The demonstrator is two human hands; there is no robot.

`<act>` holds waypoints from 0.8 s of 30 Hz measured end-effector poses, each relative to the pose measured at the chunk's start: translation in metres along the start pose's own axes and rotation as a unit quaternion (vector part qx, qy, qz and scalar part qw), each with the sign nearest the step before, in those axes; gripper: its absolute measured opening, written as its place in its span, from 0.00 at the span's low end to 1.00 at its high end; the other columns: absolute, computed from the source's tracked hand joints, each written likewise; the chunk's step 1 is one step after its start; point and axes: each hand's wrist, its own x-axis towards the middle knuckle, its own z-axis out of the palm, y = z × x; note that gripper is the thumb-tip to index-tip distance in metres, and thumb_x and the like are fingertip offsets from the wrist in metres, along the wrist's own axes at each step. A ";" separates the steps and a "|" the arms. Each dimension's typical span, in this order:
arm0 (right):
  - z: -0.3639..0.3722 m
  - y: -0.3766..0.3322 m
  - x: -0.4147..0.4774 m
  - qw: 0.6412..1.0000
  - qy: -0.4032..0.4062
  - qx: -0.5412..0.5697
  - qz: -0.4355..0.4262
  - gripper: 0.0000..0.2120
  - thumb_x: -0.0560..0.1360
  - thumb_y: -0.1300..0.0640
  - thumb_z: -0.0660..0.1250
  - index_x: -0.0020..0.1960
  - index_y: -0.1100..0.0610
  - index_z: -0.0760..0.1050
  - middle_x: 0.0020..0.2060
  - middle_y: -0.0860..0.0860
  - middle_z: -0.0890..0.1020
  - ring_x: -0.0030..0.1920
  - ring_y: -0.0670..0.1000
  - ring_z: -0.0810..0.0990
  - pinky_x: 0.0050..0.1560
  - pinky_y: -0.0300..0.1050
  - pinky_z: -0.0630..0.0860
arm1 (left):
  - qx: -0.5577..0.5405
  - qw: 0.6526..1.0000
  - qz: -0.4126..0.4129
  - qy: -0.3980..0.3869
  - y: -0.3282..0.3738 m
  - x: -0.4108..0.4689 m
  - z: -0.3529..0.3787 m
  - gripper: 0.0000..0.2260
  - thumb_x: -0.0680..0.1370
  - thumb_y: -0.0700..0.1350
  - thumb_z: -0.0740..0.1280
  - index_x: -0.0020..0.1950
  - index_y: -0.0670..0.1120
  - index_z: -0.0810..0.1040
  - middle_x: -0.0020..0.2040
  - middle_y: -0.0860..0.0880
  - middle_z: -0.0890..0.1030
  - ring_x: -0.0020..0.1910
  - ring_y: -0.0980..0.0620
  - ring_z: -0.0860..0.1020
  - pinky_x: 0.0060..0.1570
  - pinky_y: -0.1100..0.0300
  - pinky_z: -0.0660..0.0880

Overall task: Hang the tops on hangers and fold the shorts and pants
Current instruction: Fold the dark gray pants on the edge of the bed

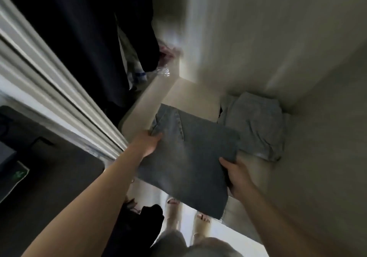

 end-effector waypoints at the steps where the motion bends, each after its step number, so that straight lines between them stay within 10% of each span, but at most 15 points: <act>1: 0.008 0.003 0.014 1.000 0.005 -0.009 0.006 0.14 0.78 0.62 0.70 0.63 0.60 0.79 0.55 0.56 0.85 0.55 0.59 0.84 0.58 0.55 0.79 | 0.023 1.000 -0.002 0.003 -0.003 0.018 0.003 0.24 0.82 0.53 0.66 0.70 0.37 0.75 0.66 0.36 0.78 0.64 0.38 0.77 0.66 0.47 0.72; 7: 0.056 0.024 0.092 0.997 0.026 -0.046 0.056 0.09 0.78 0.64 0.69 0.56 0.54 0.78 0.46 0.50 0.85 0.43 0.50 0.83 0.38 0.42 0.76 | 0.085 0.995 -0.026 0.036 -0.035 0.116 0.016 0.25 0.81 0.54 0.65 0.70 0.36 0.74 0.68 0.35 0.76 0.66 0.35 0.75 0.64 0.48 0.73; 14: 0.094 0.035 0.159 0.990 0.076 -0.107 0.044 0.17 0.77 0.63 0.69 0.64 0.57 0.76 0.56 0.55 0.83 0.55 0.58 0.82 0.59 0.57 0.79 | 0.108 0.991 -0.017 0.080 -0.064 0.186 0.035 0.24 0.81 0.53 0.65 0.70 0.38 0.69 0.68 0.33 0.74 0.66 0.33 0.73 0.61 0.48 0.71; 24: 0.080 0.033 0.141 0.987 0.064 -0.109 -0.095 0.30 0.73 0.71 0.66 0.60 0.37 0.73 0.49 0.35 0.84 0.50 0.38 0.82 0.44 0.35 0.80 | -0.042 0.987 0.115 0.103 -0.068 0.175 0.034 0.23 0.78 0.48 0.70 0.70 0.44 0.70 0.65 0.44 0.78 0.63 0.43 0.76 0.62 0.51 0.72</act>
